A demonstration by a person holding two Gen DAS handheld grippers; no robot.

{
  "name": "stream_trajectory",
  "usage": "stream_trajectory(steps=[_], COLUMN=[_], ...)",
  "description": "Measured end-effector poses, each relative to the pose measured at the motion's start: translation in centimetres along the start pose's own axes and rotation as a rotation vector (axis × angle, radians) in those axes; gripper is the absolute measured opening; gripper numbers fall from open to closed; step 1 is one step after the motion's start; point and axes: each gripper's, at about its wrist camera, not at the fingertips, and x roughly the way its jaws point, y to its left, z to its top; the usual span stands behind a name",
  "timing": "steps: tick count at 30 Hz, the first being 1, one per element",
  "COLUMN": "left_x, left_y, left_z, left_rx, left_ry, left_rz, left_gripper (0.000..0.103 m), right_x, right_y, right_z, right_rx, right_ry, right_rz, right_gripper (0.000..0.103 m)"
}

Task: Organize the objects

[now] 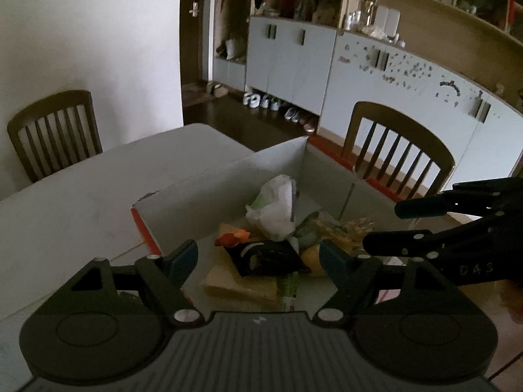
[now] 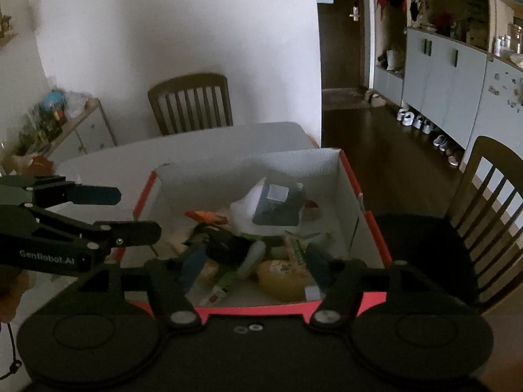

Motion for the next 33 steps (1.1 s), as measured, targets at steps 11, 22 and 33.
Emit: stream_trajectory(steps=[11,22,33], left_x=[-3.5,-6.8,-9.0], left_y=[0.9,1.0,-0.2], left_z=[-1.1,-2.9,-3.8], left_rx=[-0.016,-0.025,0.008], left_ry=[-0.046,-0.109,-0.163], left_rz=[-0.046,-0.083,-0.076], left_gripper=[0.103,0.103,0.103], right_x=[-3.4,-5.2,-6.2], right_y=[1.5,3.3,3.7], right_z=[-0.9,-2.0,-3.1], right_rx=[0.056,0.054,0.084], right_ry=[-0.092,-0.126,-0.123], right_rz=[0.001,0.003,0.007], right_gripper=[0.095,0.098,0.098])
